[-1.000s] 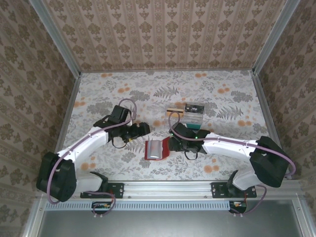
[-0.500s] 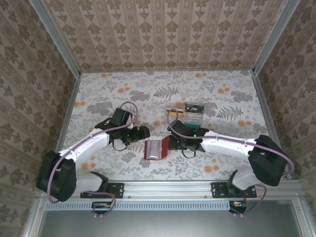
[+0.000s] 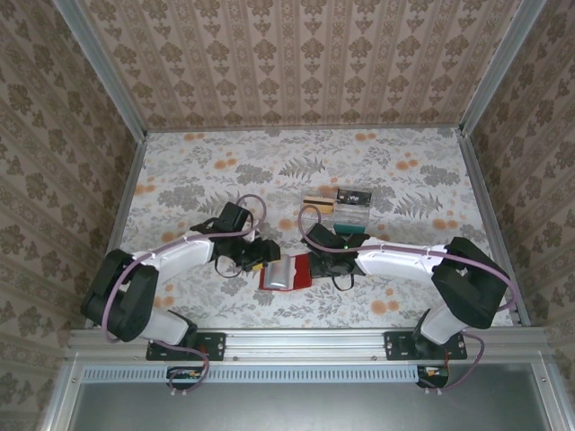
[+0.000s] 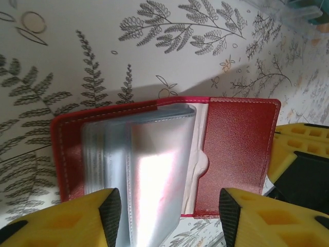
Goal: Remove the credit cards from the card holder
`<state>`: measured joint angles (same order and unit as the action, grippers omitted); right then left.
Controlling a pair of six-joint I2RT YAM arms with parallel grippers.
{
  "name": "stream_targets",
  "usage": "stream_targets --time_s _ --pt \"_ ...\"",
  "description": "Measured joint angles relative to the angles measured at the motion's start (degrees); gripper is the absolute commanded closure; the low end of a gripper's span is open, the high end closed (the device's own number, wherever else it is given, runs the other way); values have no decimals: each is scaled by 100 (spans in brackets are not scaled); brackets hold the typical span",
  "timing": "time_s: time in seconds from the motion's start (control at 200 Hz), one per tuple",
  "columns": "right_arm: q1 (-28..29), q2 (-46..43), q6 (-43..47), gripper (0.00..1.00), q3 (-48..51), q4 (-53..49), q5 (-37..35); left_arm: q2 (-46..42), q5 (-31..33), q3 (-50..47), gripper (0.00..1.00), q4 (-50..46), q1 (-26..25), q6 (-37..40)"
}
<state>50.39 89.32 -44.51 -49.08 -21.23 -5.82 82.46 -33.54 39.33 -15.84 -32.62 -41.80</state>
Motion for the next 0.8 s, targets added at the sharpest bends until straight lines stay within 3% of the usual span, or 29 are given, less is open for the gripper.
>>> stream_targets --time_s 0.735,0.8 --pt "-262 -7 57 100 442 487 168 409 -590 87 42 839 -621 -282" --pt "-317 -52 57 88 514 531 199 472 -603 168 43 881 -671 -317"
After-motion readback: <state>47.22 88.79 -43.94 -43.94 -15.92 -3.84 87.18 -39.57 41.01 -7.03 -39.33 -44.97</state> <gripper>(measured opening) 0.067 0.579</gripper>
